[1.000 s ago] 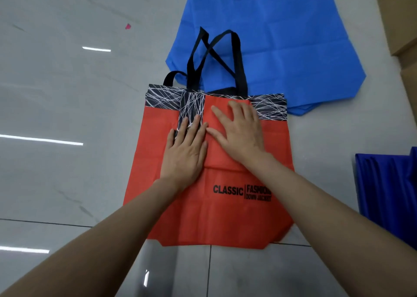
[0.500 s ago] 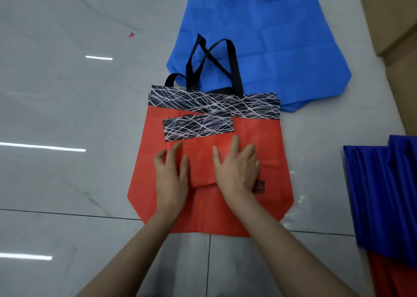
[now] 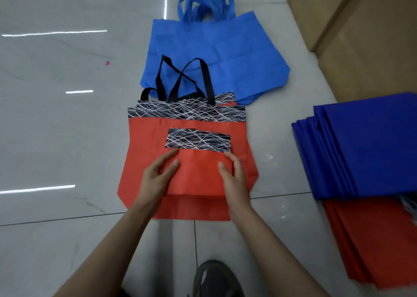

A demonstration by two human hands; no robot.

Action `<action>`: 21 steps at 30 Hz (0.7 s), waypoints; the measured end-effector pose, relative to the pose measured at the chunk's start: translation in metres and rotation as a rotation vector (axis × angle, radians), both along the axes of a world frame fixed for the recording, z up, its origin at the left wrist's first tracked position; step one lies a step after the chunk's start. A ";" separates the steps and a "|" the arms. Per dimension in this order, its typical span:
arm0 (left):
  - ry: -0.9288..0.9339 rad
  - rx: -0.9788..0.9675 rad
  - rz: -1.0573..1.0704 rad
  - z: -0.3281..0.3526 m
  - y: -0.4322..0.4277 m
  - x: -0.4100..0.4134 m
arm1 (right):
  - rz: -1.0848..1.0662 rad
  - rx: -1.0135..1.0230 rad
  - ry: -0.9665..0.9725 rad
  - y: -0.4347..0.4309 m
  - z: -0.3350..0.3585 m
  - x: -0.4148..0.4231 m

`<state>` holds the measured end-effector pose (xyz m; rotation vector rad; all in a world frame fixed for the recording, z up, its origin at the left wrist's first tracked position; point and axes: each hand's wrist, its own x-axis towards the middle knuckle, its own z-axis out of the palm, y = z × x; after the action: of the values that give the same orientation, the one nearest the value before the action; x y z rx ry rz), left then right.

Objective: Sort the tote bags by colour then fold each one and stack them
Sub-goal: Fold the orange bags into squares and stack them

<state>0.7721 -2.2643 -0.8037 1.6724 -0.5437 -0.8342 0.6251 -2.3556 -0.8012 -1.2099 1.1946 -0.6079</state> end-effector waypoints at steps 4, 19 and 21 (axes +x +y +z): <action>-0.072 -0.004 -0.173 0.026 -0.004 -0.030 | -0.074 0.114 -0.191 0.007 0.024 -0.052; -0.358 -0.107 -0.915 0.059 -0.061 -0.231 | -0.758 -0.001 -0.156 0.060 0.045 -0.283; -0.324 -0.052 -0.877 0.058 -0.062 -0.239 | -0.808 -0.012 -0.138 0.061 0.045 -0.297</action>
<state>0.5335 -2.3265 -0.7461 1.5071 -1.5741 -1.1419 0.3282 -2.2944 -0.7565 -0.6408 1.5500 -1.2697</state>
